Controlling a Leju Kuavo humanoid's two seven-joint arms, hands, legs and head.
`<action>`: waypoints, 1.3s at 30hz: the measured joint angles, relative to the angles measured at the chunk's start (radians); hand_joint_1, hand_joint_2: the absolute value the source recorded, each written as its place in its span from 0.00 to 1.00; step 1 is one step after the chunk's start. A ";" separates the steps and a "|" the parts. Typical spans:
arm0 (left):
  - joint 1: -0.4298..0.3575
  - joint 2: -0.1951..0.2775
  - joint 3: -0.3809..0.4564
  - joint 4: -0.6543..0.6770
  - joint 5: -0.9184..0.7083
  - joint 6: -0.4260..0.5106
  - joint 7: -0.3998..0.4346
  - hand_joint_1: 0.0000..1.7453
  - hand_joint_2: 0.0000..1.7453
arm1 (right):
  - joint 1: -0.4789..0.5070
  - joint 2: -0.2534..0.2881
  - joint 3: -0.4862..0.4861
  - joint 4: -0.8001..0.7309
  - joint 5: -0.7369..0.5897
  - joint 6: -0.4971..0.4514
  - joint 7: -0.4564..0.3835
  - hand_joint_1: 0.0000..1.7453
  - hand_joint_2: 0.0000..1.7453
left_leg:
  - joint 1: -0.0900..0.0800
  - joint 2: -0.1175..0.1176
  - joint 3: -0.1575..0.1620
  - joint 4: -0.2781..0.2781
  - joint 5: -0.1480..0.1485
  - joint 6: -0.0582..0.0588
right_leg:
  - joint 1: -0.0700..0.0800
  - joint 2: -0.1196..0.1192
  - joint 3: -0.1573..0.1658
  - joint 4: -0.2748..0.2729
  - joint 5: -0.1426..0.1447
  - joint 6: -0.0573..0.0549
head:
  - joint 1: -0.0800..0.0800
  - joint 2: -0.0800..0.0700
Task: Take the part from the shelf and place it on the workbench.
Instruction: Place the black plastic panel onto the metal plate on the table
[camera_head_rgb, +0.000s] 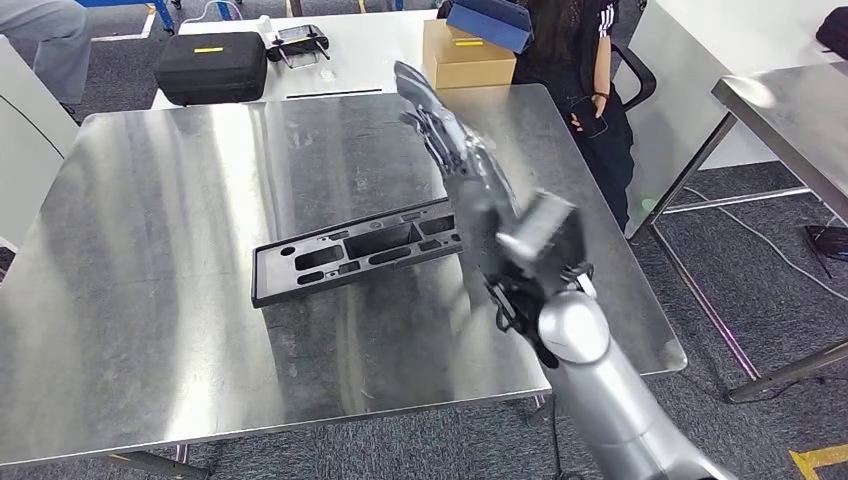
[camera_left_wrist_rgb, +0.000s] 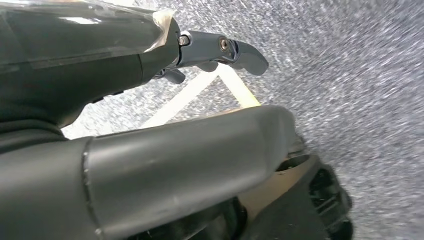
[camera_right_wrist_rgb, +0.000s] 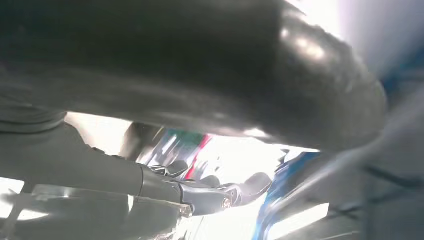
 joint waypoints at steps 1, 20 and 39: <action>0.005 0.000 0.004 0.000 0.012 0.004 -0.014 0.00 0.00 | 0.045 -0.005 -0.012 -0.035 -0.078 0.041 -0.031 0.00 0.00 | 0.000 0.000 0.000 0.000 0.000 0.000 | 0.000 0.000 0.000 0.000 0.000 0.000 | 0.000 0.000; 0.034 0.006 0.064 0.005 0.081 0.011 -0.050 0.00 0.00 | 0.359 -0.100 -0.073 -0.237 -0.228 0.262 -0.117 0.00 0.00 | -0.003 0.003 0.020 -0.019 0.005 0.027 | -0.009 0.000 0.001 0.016 -0.016 0.015 | 0.000 0.000; 0.036 0.012 0.094 0.013 0.102 -0.006 -0.064 0.00 0.00 | 0.420 -0.117 -0.097 -0.200 -0.129 0.271 -0.146 0.00 0.00 | 0.017 0.005 -0.086 0.225 -0.151 -0.033 | -0.037 0.008 -0.051 0.037 0.026 -0.006 | -0.001 0.000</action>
